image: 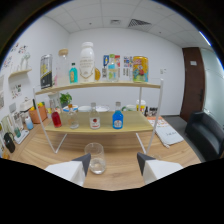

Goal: Make me a cup of Mojito.

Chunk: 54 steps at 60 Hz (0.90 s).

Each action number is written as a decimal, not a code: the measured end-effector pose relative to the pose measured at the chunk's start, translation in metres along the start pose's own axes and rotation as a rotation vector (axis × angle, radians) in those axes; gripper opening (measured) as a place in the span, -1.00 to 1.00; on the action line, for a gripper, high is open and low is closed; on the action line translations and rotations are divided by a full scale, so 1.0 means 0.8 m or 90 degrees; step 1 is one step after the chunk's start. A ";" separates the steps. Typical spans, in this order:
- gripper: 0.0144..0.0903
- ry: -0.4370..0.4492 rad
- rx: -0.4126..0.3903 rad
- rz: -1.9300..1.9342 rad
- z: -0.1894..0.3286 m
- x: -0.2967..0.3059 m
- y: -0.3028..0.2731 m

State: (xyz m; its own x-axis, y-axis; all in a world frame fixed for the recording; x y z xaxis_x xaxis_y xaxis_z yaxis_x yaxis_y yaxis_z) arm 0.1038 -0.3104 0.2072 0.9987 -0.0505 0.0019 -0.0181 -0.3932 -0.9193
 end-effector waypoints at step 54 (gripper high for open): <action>0.79 -0.039 0.009 -0.009 0.169 -0.099 -0.087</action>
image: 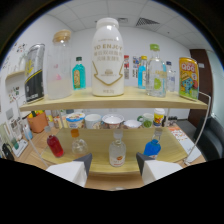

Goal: Make me a cup of Mojito.

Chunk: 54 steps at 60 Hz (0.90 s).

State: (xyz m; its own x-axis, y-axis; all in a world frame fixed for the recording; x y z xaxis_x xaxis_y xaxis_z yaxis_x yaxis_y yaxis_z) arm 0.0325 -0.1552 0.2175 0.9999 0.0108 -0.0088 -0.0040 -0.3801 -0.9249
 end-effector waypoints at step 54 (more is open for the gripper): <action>-0.48 0.033 -0.010 0.028 -0.009 0.032 -0.002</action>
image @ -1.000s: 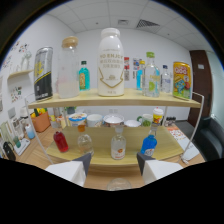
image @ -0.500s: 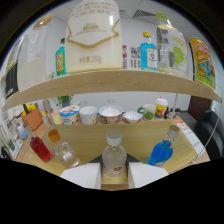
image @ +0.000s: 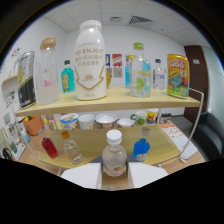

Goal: Make me a cup of Mojito.

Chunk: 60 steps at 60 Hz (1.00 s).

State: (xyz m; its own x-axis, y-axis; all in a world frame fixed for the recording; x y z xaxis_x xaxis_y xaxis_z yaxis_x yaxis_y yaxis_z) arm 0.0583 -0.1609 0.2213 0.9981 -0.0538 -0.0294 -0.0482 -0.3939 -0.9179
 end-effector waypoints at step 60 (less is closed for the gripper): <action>-0.49 0.206 0.011 -0.995 -0.018 0.111 0.042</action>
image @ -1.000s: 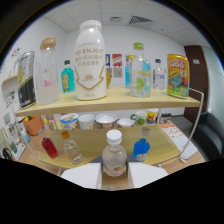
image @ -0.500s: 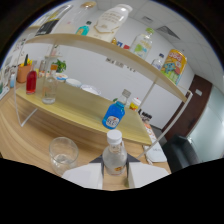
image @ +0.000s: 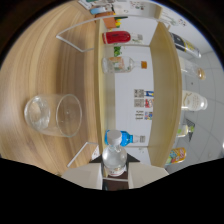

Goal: Make me a cup of Mojito.

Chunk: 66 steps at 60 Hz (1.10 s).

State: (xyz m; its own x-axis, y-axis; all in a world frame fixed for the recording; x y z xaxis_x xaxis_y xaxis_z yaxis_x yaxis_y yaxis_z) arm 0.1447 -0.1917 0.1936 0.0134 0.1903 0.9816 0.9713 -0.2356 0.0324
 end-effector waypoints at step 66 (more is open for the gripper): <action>-0.48 -0.140 0.080 0.679 -0.033 0.048 -0.018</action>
State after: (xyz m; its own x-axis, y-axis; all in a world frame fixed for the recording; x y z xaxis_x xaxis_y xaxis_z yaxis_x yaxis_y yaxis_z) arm 0.1252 -0.2059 0.2358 0.8912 0.1154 0.4387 0.4529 -0.2833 -0.8454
